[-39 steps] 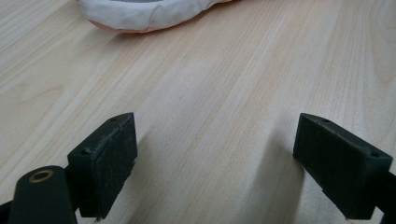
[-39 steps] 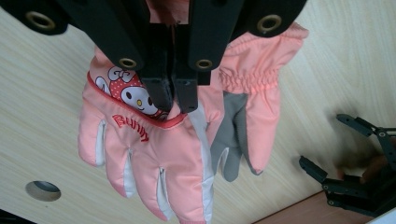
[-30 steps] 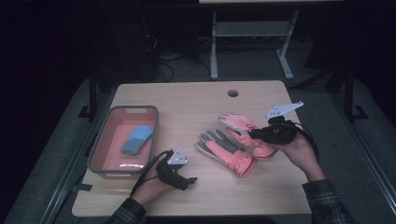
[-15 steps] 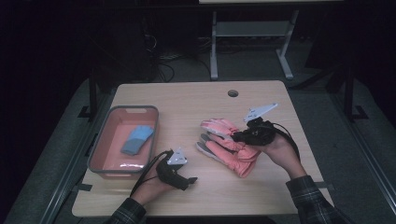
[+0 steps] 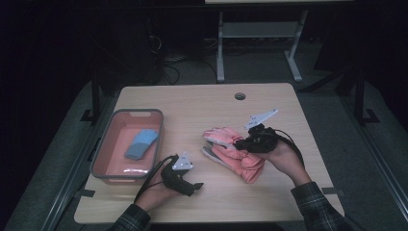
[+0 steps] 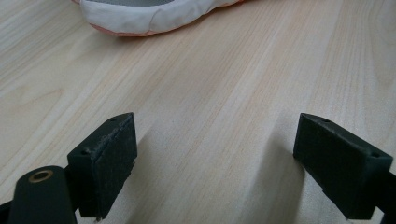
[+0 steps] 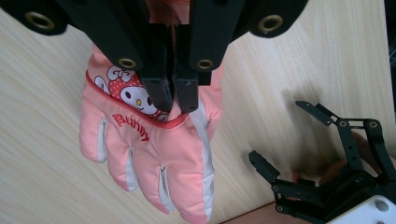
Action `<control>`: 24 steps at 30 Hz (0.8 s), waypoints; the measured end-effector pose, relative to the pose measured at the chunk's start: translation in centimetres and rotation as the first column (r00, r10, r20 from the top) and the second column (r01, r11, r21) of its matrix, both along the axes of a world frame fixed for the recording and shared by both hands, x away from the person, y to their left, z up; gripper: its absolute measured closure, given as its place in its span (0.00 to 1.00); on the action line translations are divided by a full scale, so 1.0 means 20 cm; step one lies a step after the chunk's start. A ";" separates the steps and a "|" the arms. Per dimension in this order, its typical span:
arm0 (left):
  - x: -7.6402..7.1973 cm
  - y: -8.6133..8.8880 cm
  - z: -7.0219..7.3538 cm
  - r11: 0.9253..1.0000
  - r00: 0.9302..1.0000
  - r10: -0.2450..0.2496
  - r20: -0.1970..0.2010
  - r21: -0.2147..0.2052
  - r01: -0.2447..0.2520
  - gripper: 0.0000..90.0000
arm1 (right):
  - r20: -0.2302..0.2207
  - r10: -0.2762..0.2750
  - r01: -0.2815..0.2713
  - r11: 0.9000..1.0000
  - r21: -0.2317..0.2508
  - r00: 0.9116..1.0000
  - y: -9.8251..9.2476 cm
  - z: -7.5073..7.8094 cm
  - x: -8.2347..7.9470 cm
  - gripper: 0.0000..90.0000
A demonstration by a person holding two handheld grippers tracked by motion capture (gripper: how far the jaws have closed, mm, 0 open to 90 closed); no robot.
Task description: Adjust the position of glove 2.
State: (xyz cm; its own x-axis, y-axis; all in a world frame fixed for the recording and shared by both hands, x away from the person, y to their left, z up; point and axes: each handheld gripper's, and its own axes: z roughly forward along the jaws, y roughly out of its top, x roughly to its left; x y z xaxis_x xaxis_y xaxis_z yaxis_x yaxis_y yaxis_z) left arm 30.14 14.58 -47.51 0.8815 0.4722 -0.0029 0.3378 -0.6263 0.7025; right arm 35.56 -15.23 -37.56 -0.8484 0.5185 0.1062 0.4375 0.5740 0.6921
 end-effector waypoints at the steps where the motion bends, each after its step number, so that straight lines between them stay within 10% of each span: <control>1: 0.00 0.00 0.00 1.000 1.000 0.000 0.000 0.000 0.000 0.14 | -0.003 0.002 -0.002 1.000 -0.003 1.000 0.01 0.00 0.00 0.97; 8: 0.00 0.00 0.00 1.000 1.000 0.000 0.001 -0.002 0.000 0.14 | -0.006 0.025 -0.025 1.000 -0.017 1.000 0.05 -0.02 0.00 0.92; 16: 0.00 0.00 0.00 1.000 1.000 0.002 0.000 -0.003 -0.002 0.14 | 0.018 0.021 -0.022 0.999 0.040 1.000 0.03 0.02 -0.01 0.63; 24: 0.00 0.00 0.00 1.000 1.000 0.012 0.003 -0.007 -0.012 0.15 | 0.049 -0.022 0.017 0.996 0.090 0.999 -0.05 0.07 -0.02 0.62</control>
State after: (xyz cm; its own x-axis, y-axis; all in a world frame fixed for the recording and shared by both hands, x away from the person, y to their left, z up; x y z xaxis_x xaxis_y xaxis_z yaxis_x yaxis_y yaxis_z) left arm 30.12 14.51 -47.55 0.8757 0.4828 -0.0041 0.3435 -0.6171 0.7079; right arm 35.20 -16.25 -36.24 -0.8436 0.5254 0.1104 0.4115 0.5008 0.7615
